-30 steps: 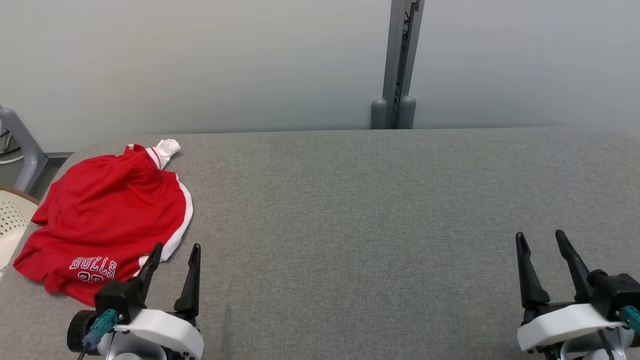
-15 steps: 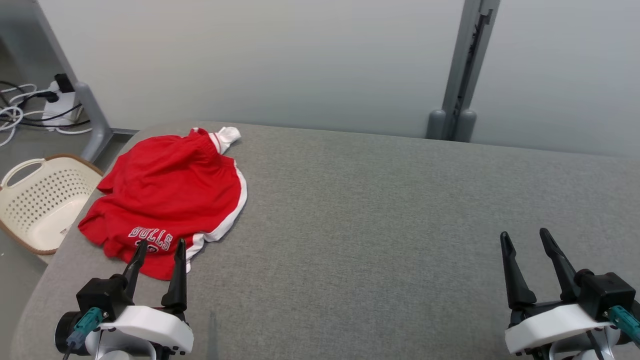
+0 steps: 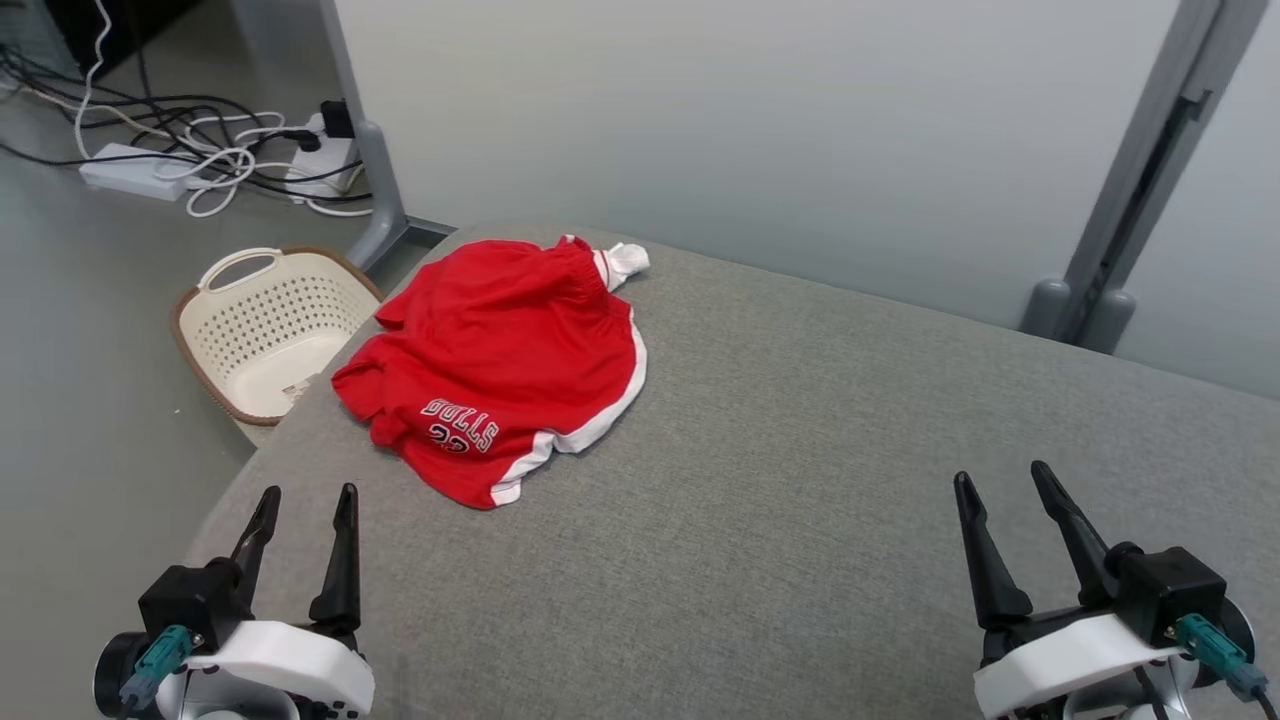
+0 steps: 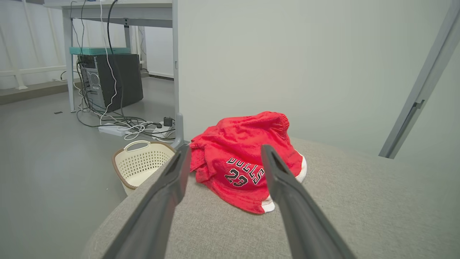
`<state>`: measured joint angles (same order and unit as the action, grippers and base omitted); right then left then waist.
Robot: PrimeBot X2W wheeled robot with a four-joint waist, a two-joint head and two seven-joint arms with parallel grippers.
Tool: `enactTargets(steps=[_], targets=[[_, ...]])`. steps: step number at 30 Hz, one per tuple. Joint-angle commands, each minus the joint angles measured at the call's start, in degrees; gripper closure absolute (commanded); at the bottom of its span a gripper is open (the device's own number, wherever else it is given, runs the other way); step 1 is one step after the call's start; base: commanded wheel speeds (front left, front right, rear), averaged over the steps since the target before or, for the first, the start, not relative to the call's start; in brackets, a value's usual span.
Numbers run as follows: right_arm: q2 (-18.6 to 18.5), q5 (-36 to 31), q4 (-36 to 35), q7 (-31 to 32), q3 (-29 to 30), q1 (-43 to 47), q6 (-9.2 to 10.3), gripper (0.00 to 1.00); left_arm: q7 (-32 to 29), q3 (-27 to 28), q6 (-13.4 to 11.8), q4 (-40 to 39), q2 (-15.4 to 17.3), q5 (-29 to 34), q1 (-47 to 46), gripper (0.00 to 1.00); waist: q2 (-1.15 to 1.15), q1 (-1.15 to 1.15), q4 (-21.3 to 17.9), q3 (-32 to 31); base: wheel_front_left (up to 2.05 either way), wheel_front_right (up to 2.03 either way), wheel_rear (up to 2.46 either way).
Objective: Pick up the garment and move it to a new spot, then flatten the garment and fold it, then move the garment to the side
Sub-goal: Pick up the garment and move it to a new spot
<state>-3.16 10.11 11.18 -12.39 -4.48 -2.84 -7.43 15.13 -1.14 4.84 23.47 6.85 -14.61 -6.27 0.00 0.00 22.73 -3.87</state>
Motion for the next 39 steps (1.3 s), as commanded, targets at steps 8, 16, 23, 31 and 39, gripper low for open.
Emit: enactTargets(steps=[8,16,23,31,39], targets=[[0.06,-0.41,0.11,0.27,-0.29,0.42,-0.11,0.00,0.02,0.30,0.34,-0.50,0.46,1.22,0.70,0.00,0.00,0.00,4.21,-0.42,0.00,0.00,0.00],[0.13,-0.55,0.52,0.38,-0.48,-0.04,-0.11,0.00,0.01,0.53,0.32,-0.94,0.04,2.01,0.88,0.00,0.00,0.00,4.60,-0.01,0.00,0.00,0.00],[0.15,-0.78,0.75,0.37,-0.37,-0.27,-0.11,0.00,0.01,0.45,0.62,-0.92,-0.16,2.60,0.77,0.00,0.00,0.00,4.73,0.16,0.00,0.00,0.00],[0.15,-1.14,-0.56,1.00,0.04,-0.58,-0.11,0.00,0.02,-0.98,1.04,0.33,-0.53,3.10,-2.25,0.00,0.00,0.00,4.41,2.00,0.00,0.00,0.00],[-1.10,-2.64,-4.42,3.68,-0.72,-4.60,-0.11,0.00,-0.91,-3.47,2.15,6.03,-1.56,0.00,-11.78,0.00,0.00,0.00,-0.51,10.82,0.00,0.00,0.00]])
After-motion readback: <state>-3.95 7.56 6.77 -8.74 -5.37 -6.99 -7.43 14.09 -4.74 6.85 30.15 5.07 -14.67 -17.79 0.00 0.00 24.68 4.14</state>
